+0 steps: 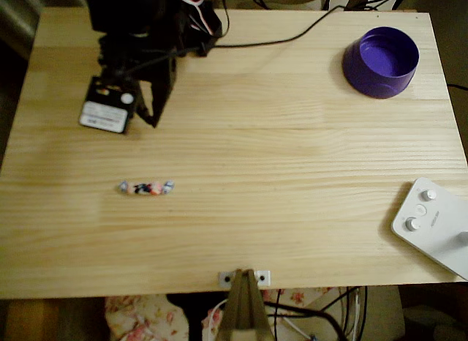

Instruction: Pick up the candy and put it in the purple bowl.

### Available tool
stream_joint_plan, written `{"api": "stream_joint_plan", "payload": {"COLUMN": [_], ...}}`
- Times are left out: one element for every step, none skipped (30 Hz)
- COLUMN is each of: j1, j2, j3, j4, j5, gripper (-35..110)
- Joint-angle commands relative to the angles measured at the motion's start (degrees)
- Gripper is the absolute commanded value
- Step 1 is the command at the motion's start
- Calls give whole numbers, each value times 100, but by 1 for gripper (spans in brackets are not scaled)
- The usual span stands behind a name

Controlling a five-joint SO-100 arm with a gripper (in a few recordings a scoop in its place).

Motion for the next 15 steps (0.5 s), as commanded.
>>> {"api": "stream_joint_plan", "payload": {"j1": [308, 352, 413, 457, 510, 536, 545, 545, 554, 554, 554, 554, 554, 580, 624], "j2": [-1239, -1608, -1960, -2303, -2610, -2909, -3164, -3401, -3630, -3832, -4025, -4210, -4386, -4544, -4693], "j3": [-1600, -1907, -2206, -2505, -2777, -3015, -3226, -3401, -3560, -3683, -3797, -3885, -3964, -4043, -4122], "j4": [-220, -229, -229, -229, -237, -229, -229, -272, -334, -422, -545, -686, -809, -923, -993], "j5": [-132, -211, -343, -545, -738, -949, -1125, -1248, -1345, -1564, -1846, -2197, -2443, -2707, -3059], "gripper": [-1, -1, -1, -1, -1, -1, -1, -1, -1, -1, -1, -1, -1, -1, -1]}}
